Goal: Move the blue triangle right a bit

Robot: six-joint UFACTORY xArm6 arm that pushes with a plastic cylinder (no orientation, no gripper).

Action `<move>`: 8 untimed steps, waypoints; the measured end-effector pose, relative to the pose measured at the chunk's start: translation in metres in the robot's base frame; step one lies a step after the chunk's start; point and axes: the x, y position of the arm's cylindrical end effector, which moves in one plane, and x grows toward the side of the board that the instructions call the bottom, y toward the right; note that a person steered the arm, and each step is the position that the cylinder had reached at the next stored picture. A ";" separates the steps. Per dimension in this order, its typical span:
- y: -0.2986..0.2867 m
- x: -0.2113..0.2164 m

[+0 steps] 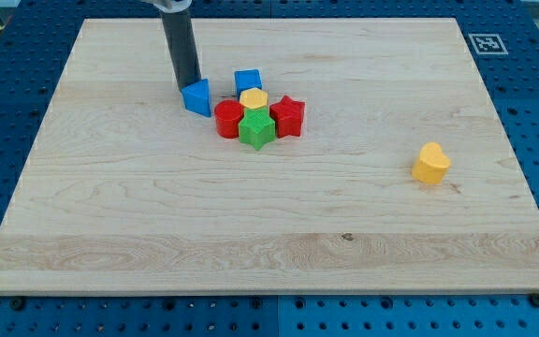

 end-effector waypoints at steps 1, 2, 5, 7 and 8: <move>-0.022 -0.005; -0.064 -0.005; -0.041 0.012; -0.023 0.012; -0.021 0.012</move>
